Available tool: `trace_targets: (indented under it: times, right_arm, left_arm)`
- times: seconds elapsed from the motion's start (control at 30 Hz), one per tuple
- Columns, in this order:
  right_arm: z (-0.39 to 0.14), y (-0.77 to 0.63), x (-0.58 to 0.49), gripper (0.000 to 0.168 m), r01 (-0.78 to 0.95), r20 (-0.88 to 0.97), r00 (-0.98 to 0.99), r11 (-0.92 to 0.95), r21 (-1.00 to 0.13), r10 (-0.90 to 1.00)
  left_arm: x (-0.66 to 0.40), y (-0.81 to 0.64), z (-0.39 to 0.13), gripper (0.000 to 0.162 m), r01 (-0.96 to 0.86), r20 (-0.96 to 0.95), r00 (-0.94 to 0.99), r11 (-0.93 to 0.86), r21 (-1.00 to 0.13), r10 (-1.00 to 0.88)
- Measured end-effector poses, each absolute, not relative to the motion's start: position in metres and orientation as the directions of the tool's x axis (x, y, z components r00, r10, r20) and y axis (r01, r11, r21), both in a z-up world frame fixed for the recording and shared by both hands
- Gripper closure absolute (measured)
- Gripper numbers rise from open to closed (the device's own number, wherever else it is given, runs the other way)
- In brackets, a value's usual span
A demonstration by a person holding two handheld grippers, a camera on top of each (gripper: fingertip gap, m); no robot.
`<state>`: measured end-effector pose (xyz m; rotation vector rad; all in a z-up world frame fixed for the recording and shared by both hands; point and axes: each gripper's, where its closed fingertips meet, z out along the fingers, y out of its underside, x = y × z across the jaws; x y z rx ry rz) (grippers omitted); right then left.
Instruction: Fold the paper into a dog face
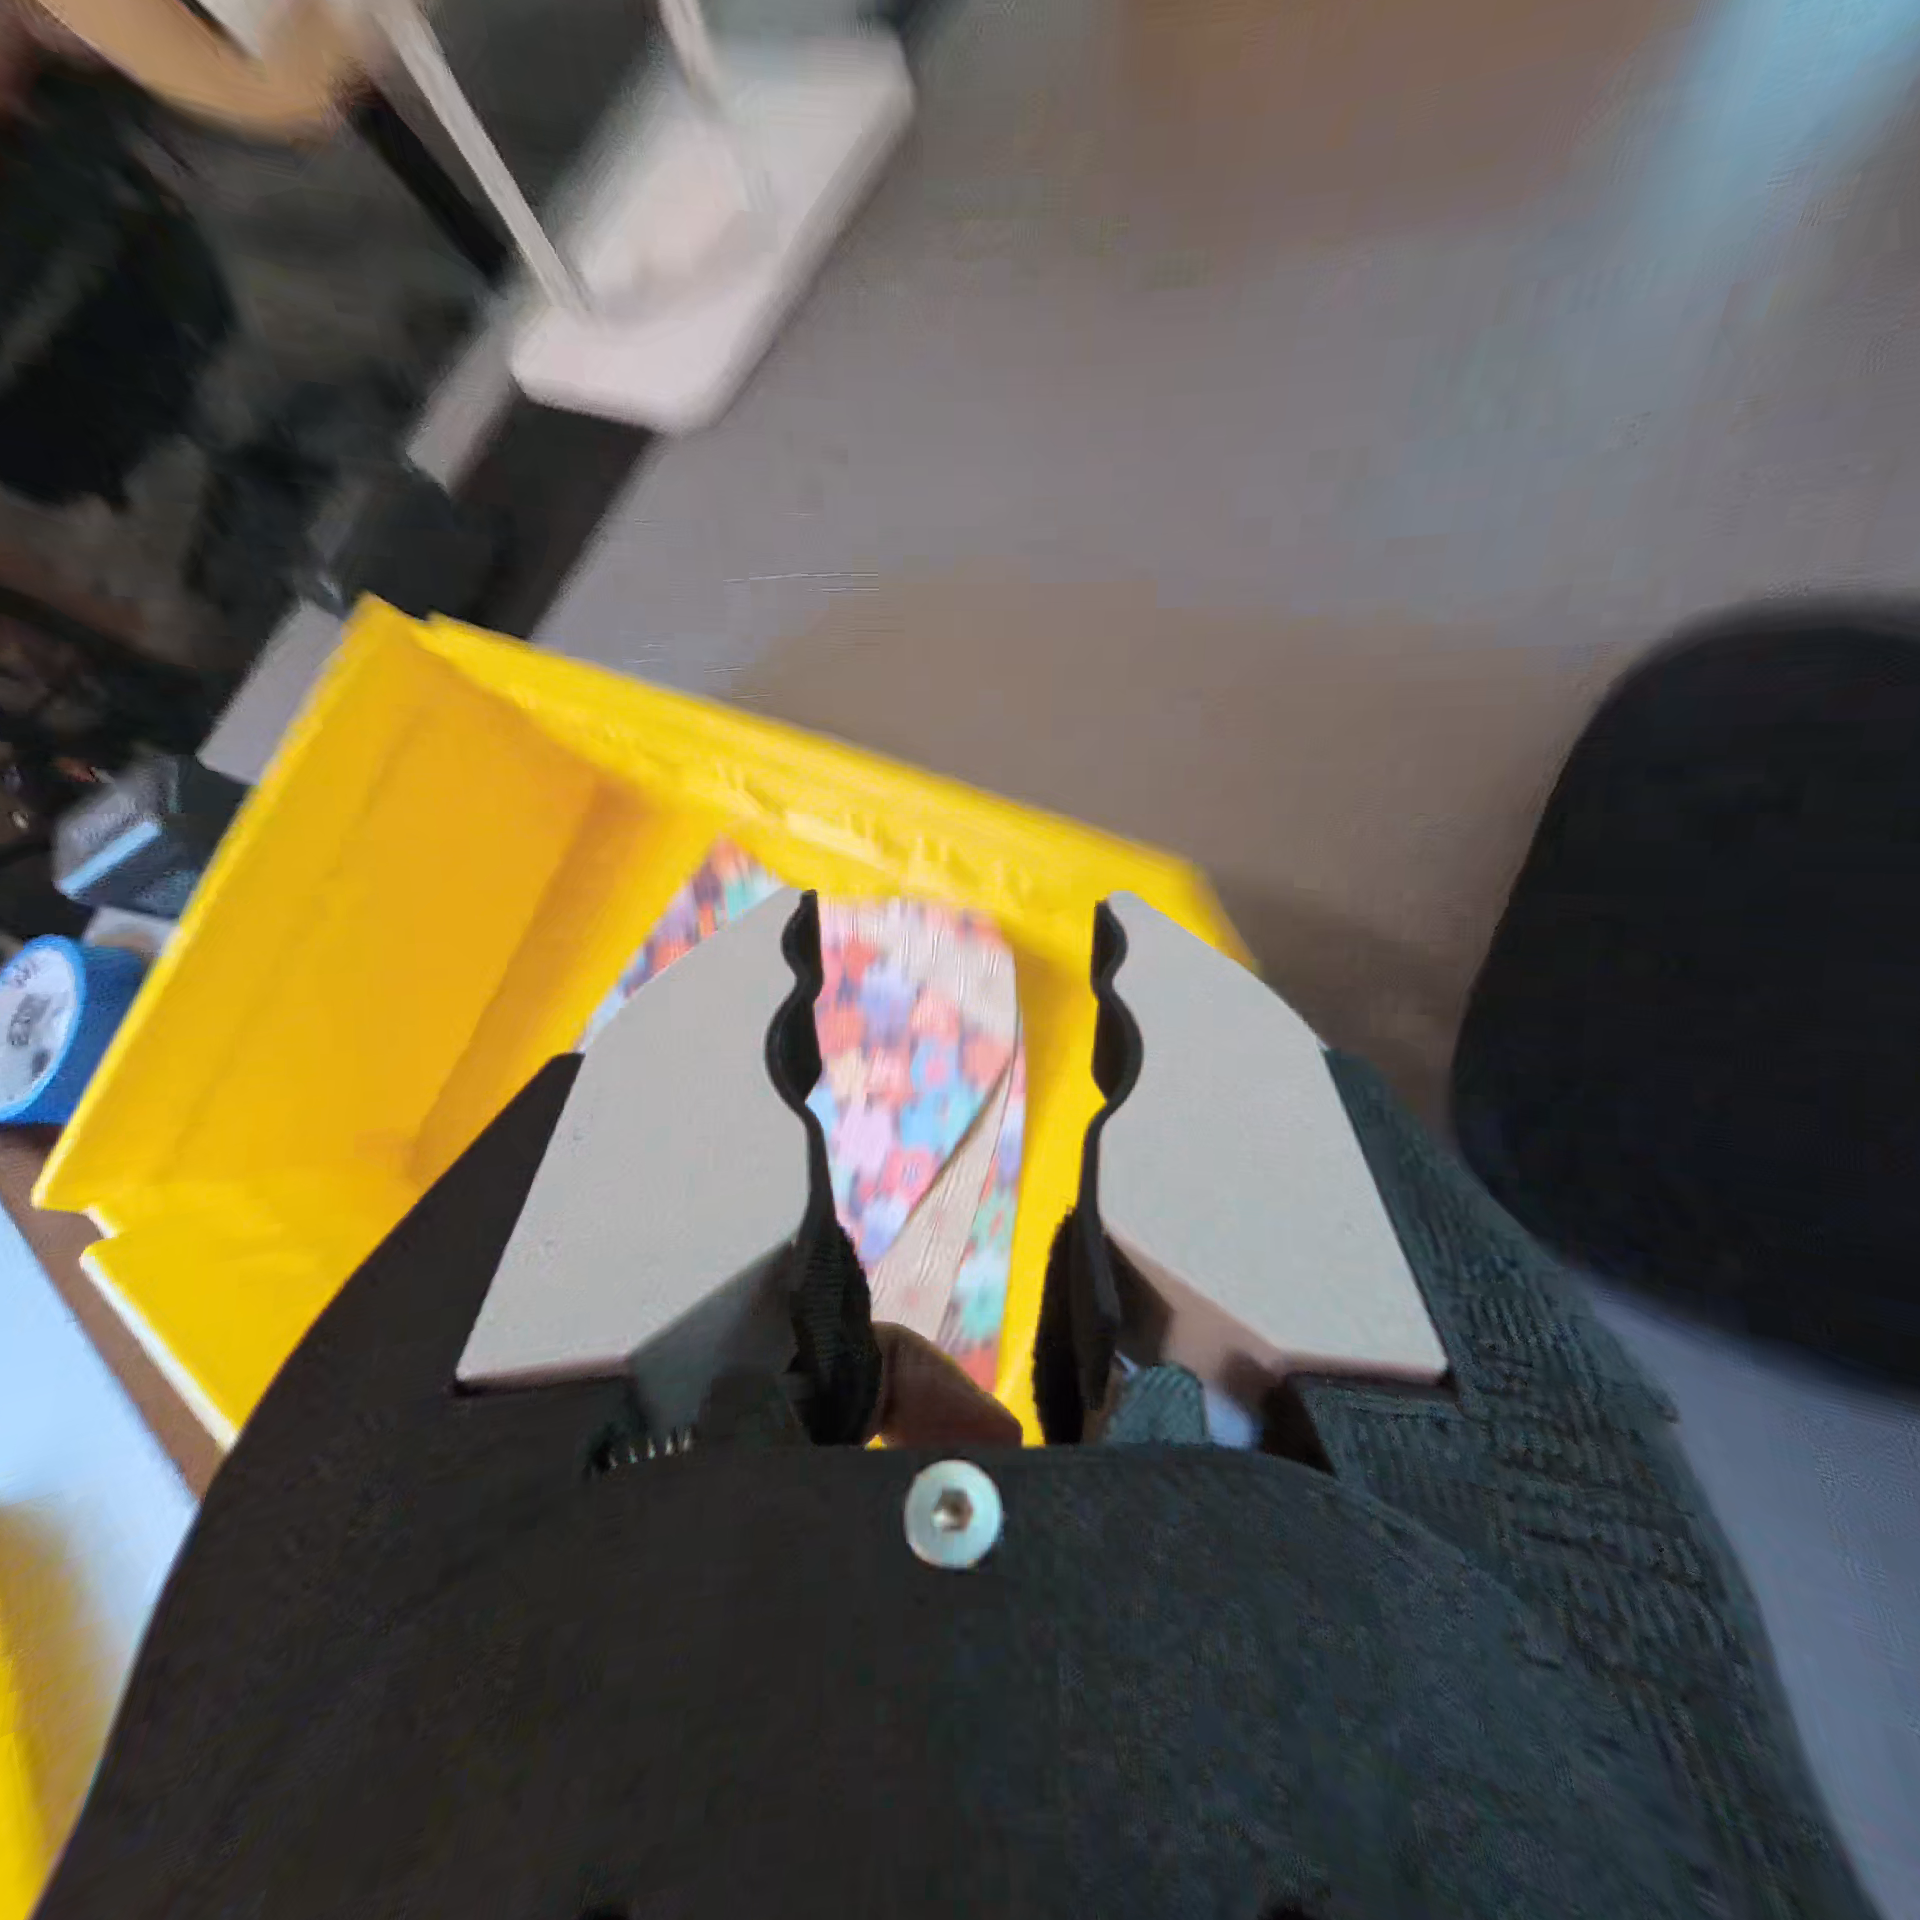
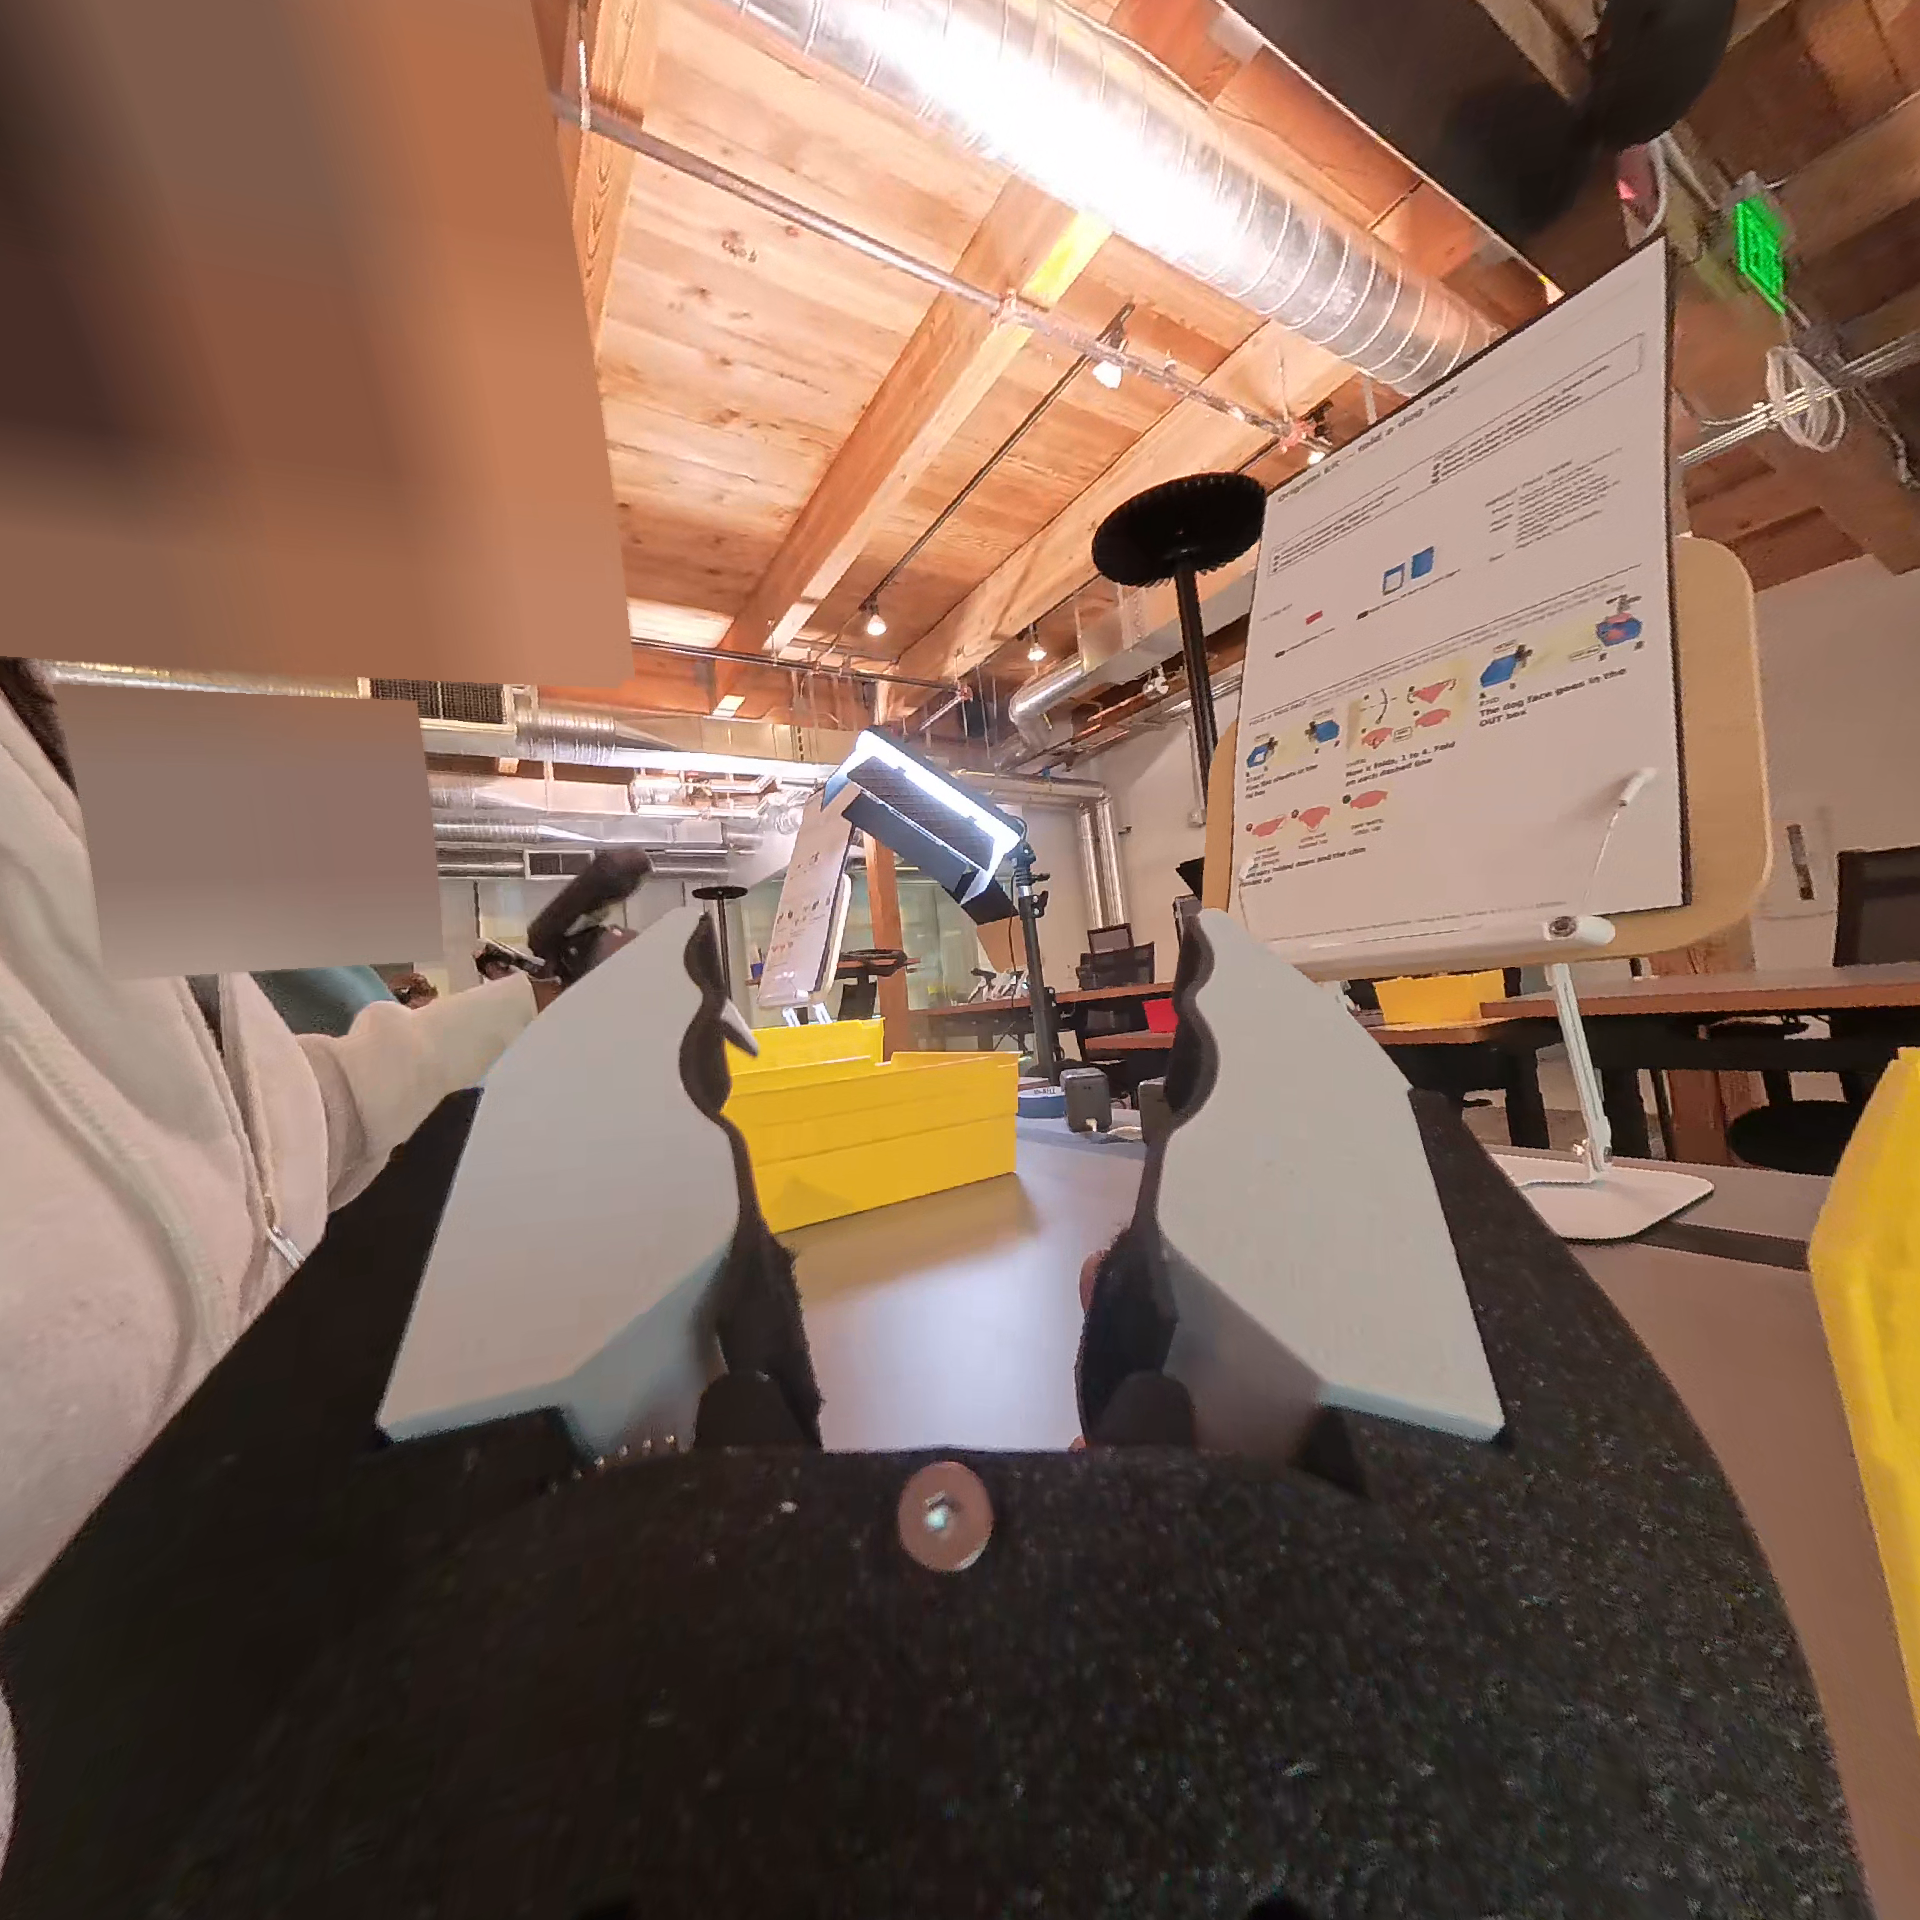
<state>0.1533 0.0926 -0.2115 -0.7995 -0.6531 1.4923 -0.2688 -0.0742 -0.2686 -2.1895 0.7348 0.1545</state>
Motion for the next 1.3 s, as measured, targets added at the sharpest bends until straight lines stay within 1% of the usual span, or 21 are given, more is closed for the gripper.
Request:
trace_targets:
  times: [0.07, 0.13, 0.2, 0.3, 0.37, 0.47, 0.6, 0.7, 0.93, 1.03, 1.1, 1.2, 1.3]
  right_arm:
    - [-0.213, 0.094, 0.152, 0.085, -0.594, -0.103, 0.013, -0.075, -0.801, 0.995]
    - [-0.213, 0.095, 0.15, 0.086, -0.587, -0.104, 0.026, -0.069, -0.807, 0.994]
    - [-0.213, 0.096, 0.151, 0.087, -0.587, -0.109, 0.031, -0.07, -0.806, 0.994]
    - [-0.213, 0.097, 0.151, 0.089, -0.59, -0.107, 0.056, -0.054, -0.806, 0.993]
    - [-0.213, 0.097, 0.151, 0.089, -0.586, -0.099, 0.075, -0.036, -0.809, 0.992]
    - [-0.213, 0.098, 0.151, 0.09, -0.587, -0.097, 0.09, -0.026, -0.809, 0.991]
    - [-0.213, 0.099, 0.152, 0.091, -0.595, -0.111, 0.081, -0.041, -0.803, 0.991]
    - [-0.212, 0.1, 0.153, 0.091, -0.597, -0.116, 0.075, -0.049, -0.801, 0.99]
    - [-0.212, 0.1, 0.154, 0.091, -0.601, -0.119, 0.069, -0.054, -0.797, 0.99]
    - [-0.212, 0.099, 0.154, 0.091, -0.602, -0.119, 0.067, -0.055, -0.797, 0.991]
    - [-0.212, 0.099, 0.155, 0.091, -0.603, -0.119, 0.067, -0.055, -0.796, 0.991]
    - [-0.212, 0.099, 0.156, 0.091, -0.605, -0.121, 0.067, -0.056, -0.794, 0.99]
    - [-0.212, 0.099, 0.156, 0.091, -0.606, -0.119, 0.069, -0.054, -0.794, 0.99]
  left_arm:
    - [-0.282, -0.079, -0.303, 0.116, -0.665, -0.361, 0.743, -0.561, -0.492, -0.564]
    - [-0.286, -0.079, -0.329, 0.119, -0.747, -0.348, 0.662, -0.544, -0.382, -0.664]
    - [-0.297, -0.08, -0.347, 0.125, -0.793, -0.319, 0.608, -0.537, -0.288, -0.727]
    - [-0.304, -0.076, -0.357, 0.131, -0.837, -0.299, 0.545, -0.483, -0.258, -0.784]
    - [-0.304, -0.077, -0.362, 0.131, -0.853, -0.276, 0.518, -0.465, -0.239, -0.809]
    - [-0.309, -0.077, -0.368, 0.131, -0.875, -0.295, 0.484, -0.446, -0.19, -0.824]
    - [-0.311, -0.077, -0.369, 0.133, -0.88, -0.314, 0.475, -0.438, -0.185, -0.822]
    - [-0.314, -0.079, -0.373, 0.135, -0.881, -0.326, 0.473, -0.445, -0.161, -0.819]
    - [-0.314, -0.079, -0.375, 0.141, -0.868, -0.335, 0.497, -0.46, -0.187, -0.801]
    - [-0.316, -0.079, -0.377, 0.15, -0.864, -0.339, 0.503, -0.469, -0.183, -0.795]
    - [-0.318, -0.078, -0.376, 0.161, -0.855, -0.345, 0.519, -0.483, -0.191, -0.782]
    - [-0.322, -0.072, -0.363, 0.162, -0.808, -0.371, 0.59, -0.527, -0.265, -0.717]
    - [-0.327, -0.063, -0.333, 0.162, -0.748, -0.428, 0.663, -0.527, -0.404, -0.613]
